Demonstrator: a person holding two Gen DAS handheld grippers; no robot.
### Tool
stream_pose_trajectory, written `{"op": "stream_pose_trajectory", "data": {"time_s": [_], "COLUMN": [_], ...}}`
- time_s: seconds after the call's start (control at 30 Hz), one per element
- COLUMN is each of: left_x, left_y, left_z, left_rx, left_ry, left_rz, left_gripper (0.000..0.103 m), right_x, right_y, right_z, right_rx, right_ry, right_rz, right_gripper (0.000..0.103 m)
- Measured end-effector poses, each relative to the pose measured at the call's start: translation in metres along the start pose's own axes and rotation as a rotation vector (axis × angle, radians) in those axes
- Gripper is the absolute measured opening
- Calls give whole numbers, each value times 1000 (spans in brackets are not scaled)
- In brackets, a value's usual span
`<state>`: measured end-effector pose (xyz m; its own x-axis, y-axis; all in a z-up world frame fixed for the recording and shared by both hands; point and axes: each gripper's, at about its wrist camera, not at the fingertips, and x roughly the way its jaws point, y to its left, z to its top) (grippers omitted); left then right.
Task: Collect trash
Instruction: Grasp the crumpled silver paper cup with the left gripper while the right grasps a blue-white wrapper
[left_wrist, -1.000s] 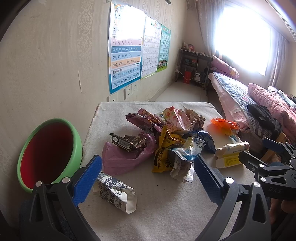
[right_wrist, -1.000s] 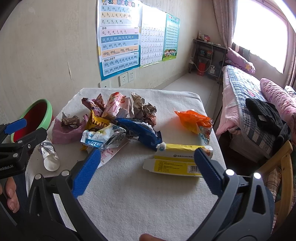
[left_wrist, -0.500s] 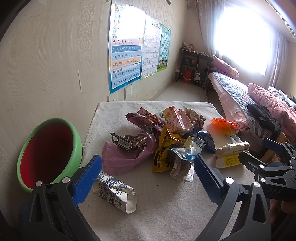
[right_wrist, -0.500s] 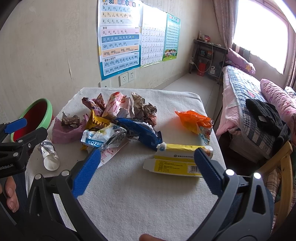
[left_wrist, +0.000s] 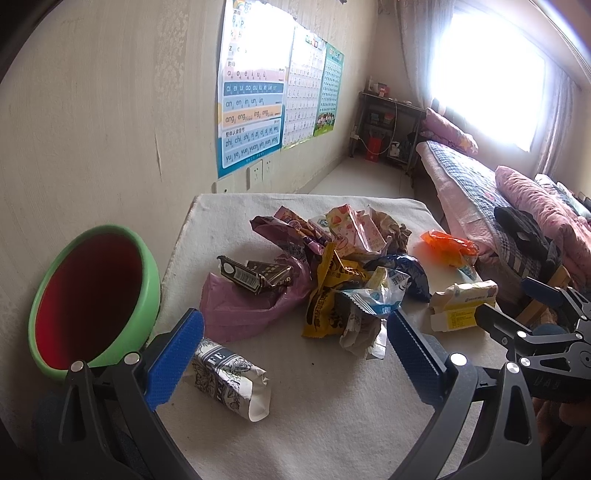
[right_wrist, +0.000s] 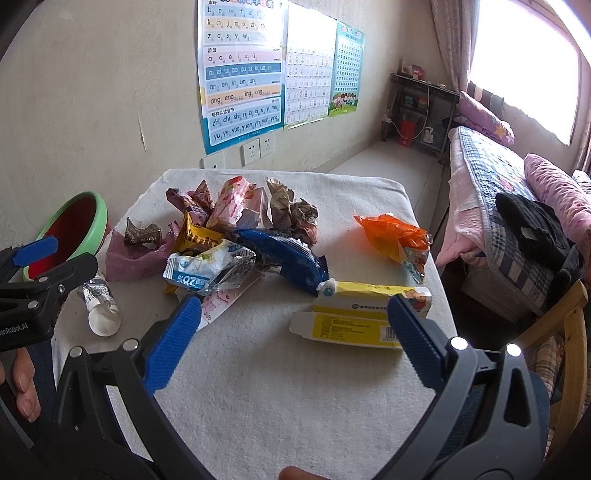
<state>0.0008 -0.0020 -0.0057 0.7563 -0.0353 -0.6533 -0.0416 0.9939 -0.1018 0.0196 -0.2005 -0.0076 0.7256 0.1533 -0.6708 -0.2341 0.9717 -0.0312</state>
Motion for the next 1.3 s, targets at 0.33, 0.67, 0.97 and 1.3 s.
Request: {"op": "stream_pose_trajectory", "data": {"time_s": [0.33,0.67,0.97,1.3], "left_x": [15,34,65,86], "left_y": [11,42,55,68], "left_z": [-1,4,-7,-14], "left_rx": [-53,-170,-199,-260], "left_ry": [89,264,397,471], "left_rz": [17,6,29,26], "left_gripper": [95,95,94,82], "right_x": [13,30,39,71], "right_y": [-12,-24,2,38], "right_z": [0,1,15,34], "right_rx": [39,30,-2,62], "right_ry": [56,132,147,197], "right_rz": [-20,-29,77,181], "right_gripper": [99,100,99,99]}}
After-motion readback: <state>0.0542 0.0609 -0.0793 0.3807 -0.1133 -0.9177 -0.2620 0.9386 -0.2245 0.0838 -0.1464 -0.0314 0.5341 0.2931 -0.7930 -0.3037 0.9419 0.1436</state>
